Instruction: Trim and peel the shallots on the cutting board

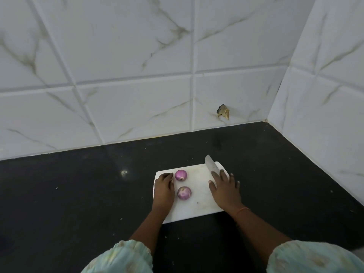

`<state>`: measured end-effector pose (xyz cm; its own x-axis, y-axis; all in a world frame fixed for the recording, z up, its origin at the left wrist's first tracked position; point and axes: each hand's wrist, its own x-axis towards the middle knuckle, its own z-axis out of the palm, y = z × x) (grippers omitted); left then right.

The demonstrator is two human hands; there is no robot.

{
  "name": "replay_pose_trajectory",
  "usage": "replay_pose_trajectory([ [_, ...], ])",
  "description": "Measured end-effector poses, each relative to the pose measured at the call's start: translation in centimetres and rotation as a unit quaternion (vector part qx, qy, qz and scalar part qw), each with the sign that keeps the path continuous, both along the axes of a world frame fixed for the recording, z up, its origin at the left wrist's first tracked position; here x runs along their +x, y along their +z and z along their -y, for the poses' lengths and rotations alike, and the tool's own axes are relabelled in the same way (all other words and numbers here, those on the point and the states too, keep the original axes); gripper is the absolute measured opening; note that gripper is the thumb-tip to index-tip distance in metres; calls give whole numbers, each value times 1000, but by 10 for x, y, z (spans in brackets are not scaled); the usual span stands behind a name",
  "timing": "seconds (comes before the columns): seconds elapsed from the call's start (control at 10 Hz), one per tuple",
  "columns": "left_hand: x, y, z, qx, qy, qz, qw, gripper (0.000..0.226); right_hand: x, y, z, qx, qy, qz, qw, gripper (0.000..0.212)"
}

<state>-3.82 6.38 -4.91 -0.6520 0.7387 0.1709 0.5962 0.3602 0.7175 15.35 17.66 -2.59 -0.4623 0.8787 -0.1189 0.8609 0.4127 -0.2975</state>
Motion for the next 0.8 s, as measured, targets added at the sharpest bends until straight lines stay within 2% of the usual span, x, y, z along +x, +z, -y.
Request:
replay_pose_trajectory([
  [0.1,4,1,-1,15,15,-7,1000,32,-3,2,0,-8,-1,5,1000,54],
  [0.3,-2,5,-3,18,12,35,999,34,-8,2,4,-4,11,22,1000,58],
  [0.7,-1,2,3,28,16,58,998,34,-34,-3,34,0,62,0,998,56],
  [0.8,0,7,-1,49,43,86,994,34,-30,7,21,1,53,-68,996,56],
])
